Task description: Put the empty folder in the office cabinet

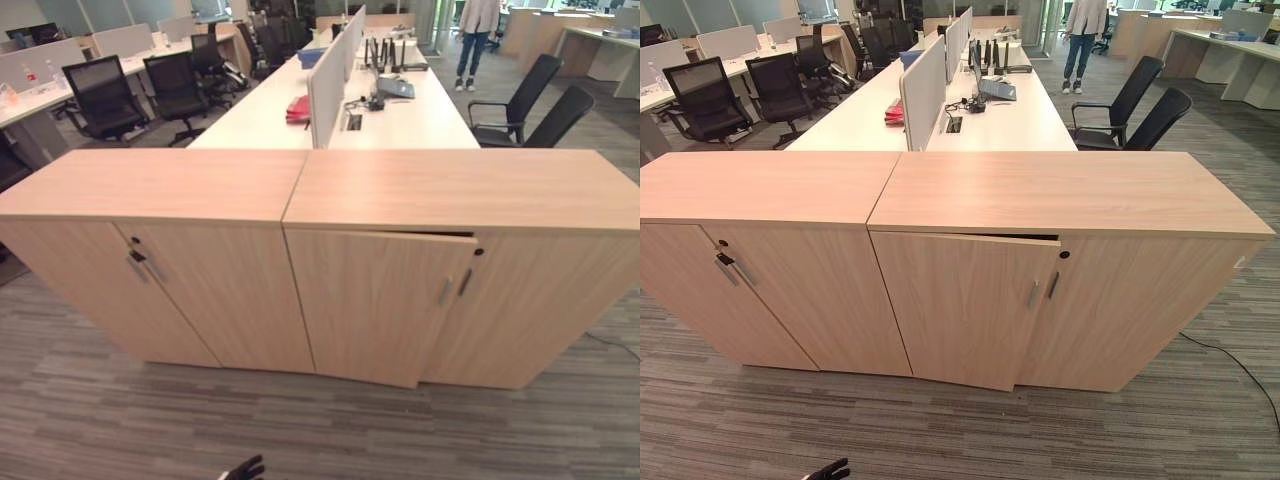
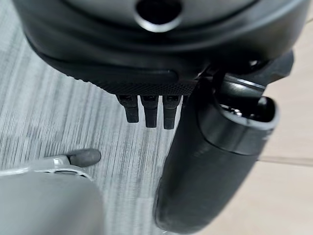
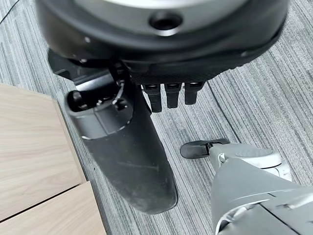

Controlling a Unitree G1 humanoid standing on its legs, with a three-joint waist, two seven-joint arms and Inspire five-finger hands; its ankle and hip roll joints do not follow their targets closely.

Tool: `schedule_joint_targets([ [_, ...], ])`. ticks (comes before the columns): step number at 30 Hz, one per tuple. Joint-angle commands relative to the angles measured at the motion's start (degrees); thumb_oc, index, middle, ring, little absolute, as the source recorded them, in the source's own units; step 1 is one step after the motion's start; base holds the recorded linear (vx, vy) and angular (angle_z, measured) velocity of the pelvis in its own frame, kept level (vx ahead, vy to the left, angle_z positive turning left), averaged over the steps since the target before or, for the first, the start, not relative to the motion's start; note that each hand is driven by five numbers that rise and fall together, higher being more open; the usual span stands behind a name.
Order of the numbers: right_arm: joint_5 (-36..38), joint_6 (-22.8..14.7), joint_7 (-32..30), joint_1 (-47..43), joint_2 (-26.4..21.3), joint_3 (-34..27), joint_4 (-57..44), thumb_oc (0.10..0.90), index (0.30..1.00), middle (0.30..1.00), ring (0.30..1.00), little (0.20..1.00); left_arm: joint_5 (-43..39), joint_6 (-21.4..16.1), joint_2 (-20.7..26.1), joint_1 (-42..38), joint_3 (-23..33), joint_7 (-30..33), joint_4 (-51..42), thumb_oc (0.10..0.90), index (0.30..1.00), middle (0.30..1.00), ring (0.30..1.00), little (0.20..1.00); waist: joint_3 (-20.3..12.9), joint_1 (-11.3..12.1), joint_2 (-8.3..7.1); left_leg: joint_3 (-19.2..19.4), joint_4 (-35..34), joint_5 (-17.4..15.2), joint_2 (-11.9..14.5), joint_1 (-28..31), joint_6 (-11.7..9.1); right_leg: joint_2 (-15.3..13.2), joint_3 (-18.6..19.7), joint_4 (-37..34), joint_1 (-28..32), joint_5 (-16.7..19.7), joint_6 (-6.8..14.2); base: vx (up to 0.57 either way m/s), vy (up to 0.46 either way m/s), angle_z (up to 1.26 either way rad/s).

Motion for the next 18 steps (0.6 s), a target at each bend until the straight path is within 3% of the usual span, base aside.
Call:
schedule_joint_targets([
  [1,1.6,-0.9,-1.3,-6.3,-1.2,-0.5,5.3,0.800,0.900,0.900,0.900,0.900,3.0,-1.7,-1.0,-2.2,-0.5,-1.1,-0.7,0.800,0.900,0.900,0.900,0.900,-0.7,1.0,-0.70,0.0,-0.3,-3.1,0.2,-0.9,-2.6,0.6,-3.7,0.4,0.5,-4.7,2.7,0.00,0.000,0.00],
  [11,-1.2,-0.4,-0.9,-6.5,-0.8,2.1,3.6,0.800,0.900,0.900,0.900,0.900,-3.1,0.7,-3.1,-2.4,3.5,-2.7,11.8,0.800,0.900,0.900,0.900,0.900,-0.9,-0.2,-0.14,0.5,-0.3,-3.3,0.1,-0.7,-2.4,0.7,-2.8,0.4,0.2,-4.4,2.4,0.00,0.002,-0.01],
  [18,-2.0,-0.4,-1.1,-6.5,-0.5,3.0,3.0,0.800,0.900,0.900,0.900,0.900,-2.5,0.6,-3.3,-2.9,3.0,-2.5,12.2,0.800,0.900,0.900,0.900,0.900,-1.0,-0.6,0.09,0.7,-0.3,-3.4,0.1,-0.5,-2.4,0.6,-2.6,0.4,0.3,-4.4,2.5,0.00,0.000,0.00],
])
